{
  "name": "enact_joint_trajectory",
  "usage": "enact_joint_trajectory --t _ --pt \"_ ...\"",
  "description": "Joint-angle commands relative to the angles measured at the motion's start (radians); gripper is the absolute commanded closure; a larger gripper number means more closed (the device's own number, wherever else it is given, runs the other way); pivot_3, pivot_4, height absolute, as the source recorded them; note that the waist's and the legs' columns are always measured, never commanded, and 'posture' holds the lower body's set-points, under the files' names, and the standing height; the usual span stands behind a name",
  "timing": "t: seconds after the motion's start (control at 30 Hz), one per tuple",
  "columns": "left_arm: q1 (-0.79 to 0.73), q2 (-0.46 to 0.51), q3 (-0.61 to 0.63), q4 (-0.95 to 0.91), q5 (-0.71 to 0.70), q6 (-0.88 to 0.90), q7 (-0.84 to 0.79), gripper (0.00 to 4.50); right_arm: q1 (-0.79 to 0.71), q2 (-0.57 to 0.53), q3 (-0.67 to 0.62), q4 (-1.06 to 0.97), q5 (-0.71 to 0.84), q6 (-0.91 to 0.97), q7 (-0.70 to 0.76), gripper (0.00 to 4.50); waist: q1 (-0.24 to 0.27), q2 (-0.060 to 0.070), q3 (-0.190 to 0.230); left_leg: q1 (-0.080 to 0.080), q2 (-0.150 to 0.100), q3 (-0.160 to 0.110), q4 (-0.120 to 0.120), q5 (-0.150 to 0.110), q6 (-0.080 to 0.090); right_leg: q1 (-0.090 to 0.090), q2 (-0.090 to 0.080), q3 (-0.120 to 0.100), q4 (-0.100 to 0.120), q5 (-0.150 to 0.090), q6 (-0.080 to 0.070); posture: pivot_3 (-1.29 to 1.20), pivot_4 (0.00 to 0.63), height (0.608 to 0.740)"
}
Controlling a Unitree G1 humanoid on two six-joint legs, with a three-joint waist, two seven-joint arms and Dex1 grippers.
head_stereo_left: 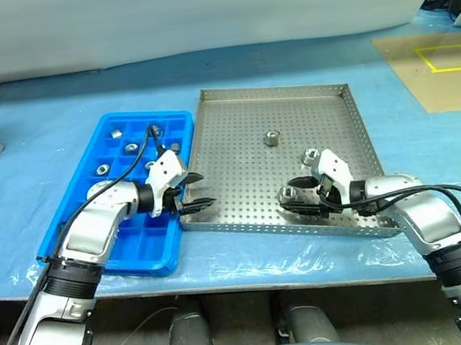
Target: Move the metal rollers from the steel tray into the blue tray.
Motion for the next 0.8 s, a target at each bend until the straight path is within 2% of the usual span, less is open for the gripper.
enact_joint_trajectory --t 0.03,0.07,0.23,0.37,0.63,0.8 --pt "0.002 0.006 0.017 -0.040 -0.009 0.012 0.007 0.95 -0.017 -0.002 0.002 -0.041 0.003 -0.002 0.002 2.69 0.000 0.000 0.000 0.000 0.000 0.000 0.000 0.000 0.000 0.000 0.000 0.000 0.000 0.000 0.000 -0.13 0.150 0.740" --pt "0.004 0.007 0.016 -0.043 -0.008 0.014 0.007 0.95 -0.017 -0.006 0.004 -0.040 -0.004 -0.005 -0.001 3.00 0.000 0.000 0.000 0.000 0.000 0.000 0.000 0.000 0.000 0.000 0.000 0.000 0.000 0.000 0.000 -0.13 0.150 0.740" --pt "0.009 0.008 0.015 -0.052 -0.007 0.017 0.011 0.95 -0.015 -0.013 0.011 -0.018 -0.021 -0.021 0.008 3.00 0.000 0.000 0.000 0.000 0.000 0.000 0.000 0.000 0.000 0.000 0.000 0.000 0.000 0.000 0.000 -0.13 0.150 0.740" --pt "0.004 0.007 0.016 -0.048 -0.006 0.018 0.013 0.95 -0.009 -0.012 0.010 -0.017 -0.023 -0.026 0.008 3.72 0.000 0.000 0.000 0.000 0.000 0.000 0.000 0.000 0.000 0.000 0.000 0.000 0.000 0.000 0.000 -0.13 0.150 0.740" --pt "-0.020 0.011 0.036 -0.024 -0.013 0.013 0.011 0.95 -0.030 0.011 -0.017 -0.015 0.006 -0.030 -0.005 3.74 -0.001 0.000 0.000 0.000 0.000 0.000 -0.001 0.000 0.000 0.000 0.000 0.000 -0.001 0.000 0.000 -0.13 0.150 0.740" --pt "0.008 0.062 0.097 -0.110 -0.052 0.046 0.015 0.95 -0.084 0.035 -0.053 -0.037 0.067 -0.013 0.003 3.74 -0.003 0.000 0.000 0.000 0.000 0.000 -0.002 0.000 -0.001 -0.001 0.000 0.000 -0.001 0.000 0.000 -0.11 0.150 0.740"
